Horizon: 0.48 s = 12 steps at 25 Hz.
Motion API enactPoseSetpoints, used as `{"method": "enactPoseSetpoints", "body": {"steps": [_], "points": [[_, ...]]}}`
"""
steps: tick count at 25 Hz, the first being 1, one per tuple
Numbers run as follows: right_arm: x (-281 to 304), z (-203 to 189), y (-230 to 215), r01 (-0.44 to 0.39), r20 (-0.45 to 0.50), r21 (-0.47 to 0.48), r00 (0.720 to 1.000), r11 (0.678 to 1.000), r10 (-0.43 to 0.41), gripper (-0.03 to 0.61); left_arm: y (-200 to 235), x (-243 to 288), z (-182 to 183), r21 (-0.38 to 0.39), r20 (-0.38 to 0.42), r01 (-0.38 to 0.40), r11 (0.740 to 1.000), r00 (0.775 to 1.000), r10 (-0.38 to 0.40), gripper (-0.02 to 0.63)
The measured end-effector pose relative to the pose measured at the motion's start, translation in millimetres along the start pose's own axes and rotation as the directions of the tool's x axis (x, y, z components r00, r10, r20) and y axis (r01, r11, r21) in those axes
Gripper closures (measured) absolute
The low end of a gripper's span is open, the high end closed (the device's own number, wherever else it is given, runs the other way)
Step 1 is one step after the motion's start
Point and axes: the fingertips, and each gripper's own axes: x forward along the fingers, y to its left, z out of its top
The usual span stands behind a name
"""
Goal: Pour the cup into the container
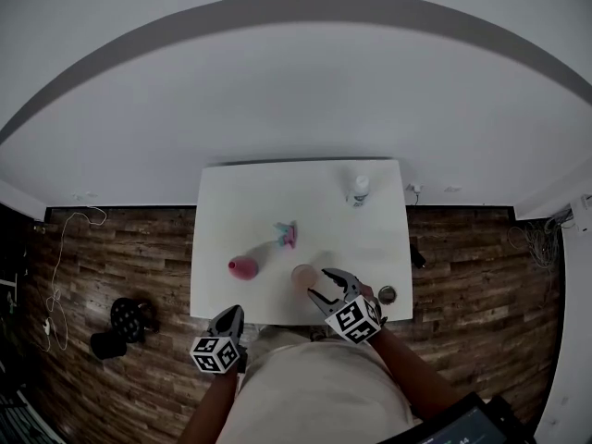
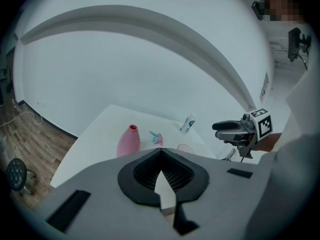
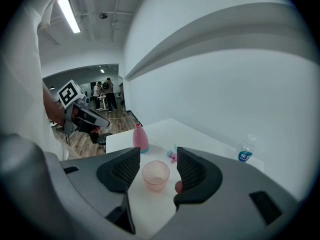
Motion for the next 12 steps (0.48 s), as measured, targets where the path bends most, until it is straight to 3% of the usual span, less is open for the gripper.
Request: {"method": "enactPoseSetpoints", "body": {"steps": [9, 12], "points": [[-2.6, -0.9, 0.9, 0.004, 0.011, 0.023, 1.000, 1.000, -0.004, 0.341, 0.0, -1.4, 3.5, 0.004, -0.005, -0.008, 1.000, 1.000, 0.008, 0.604], [-7.5, -1.0, -7.9, 0.083, 0.030, 0.019, 0.996, 0.996, -0.084, 0.341, 1.4, -1.5, 4.5, 0.016, -0.006, -0.015, 1.000, 1.000, 0.015, 0.604]]}}
